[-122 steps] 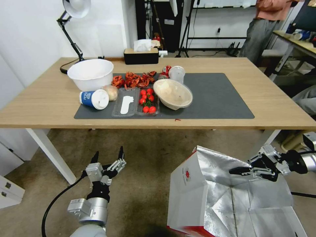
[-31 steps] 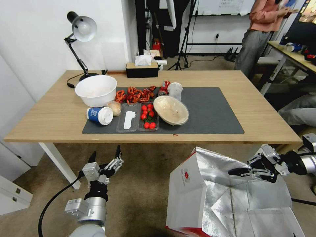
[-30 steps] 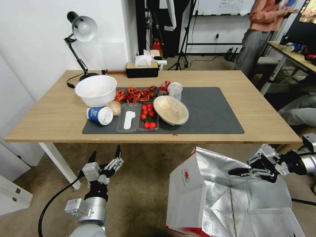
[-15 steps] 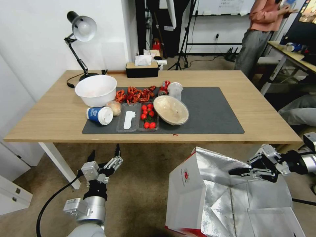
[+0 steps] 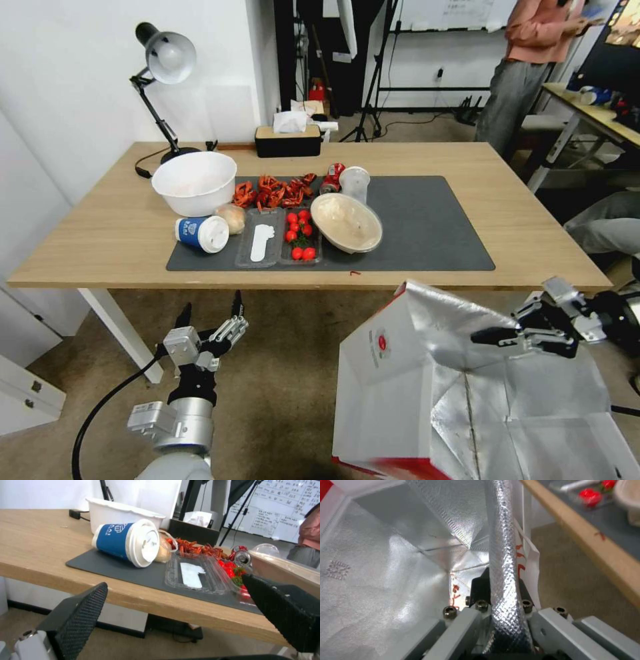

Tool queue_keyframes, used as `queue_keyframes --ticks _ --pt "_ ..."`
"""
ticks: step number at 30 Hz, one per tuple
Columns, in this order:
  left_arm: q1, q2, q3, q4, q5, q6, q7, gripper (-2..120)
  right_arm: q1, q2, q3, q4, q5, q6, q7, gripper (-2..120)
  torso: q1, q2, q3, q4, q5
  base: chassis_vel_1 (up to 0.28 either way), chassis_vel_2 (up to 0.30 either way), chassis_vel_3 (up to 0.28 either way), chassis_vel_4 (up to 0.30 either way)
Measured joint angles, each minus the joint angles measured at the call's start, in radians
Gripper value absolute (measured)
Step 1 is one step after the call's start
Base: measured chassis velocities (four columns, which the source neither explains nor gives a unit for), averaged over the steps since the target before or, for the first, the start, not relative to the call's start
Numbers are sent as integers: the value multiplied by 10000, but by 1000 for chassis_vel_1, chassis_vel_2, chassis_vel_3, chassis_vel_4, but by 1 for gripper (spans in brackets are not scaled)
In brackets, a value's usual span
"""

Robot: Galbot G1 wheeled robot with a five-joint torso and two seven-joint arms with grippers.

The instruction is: Pick up the food delivery bag from the floor and place it on the table.

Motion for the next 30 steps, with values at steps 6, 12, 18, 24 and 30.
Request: queue_keyframes --ticks 6,12,18,24,30 --pt "-64 0 3 28 12 -19 0 100 -8 -408 451 -166 992 -242 171 0 -1 -4 -2 1 0 0 0 0 0" --pt "-113 25 4 34 -10 -18 1 100 -4 -615 770 -122 2324 -525 678 0 -2 -5 -3 0 0 0 0 0 0" --pt "-115 62 -16 23 -33 -17 -43 100 563 -663 646 153 4783 -807 1992 0 -3 -6 -4 1 -1 0 0 0 0" --pt "-79 96 -70 -31 -42 -19 -86 100 788 -598 557 748 6491 -433 3900 0 -3 -8 -4 0 -2 0 0 0 0" --pt "-78 64 -67 -35 -37 -19 -94 100 864 -458 431 1615 7775 295 5854 0 -6 -9 -6 0 -2 0 0 0 0"
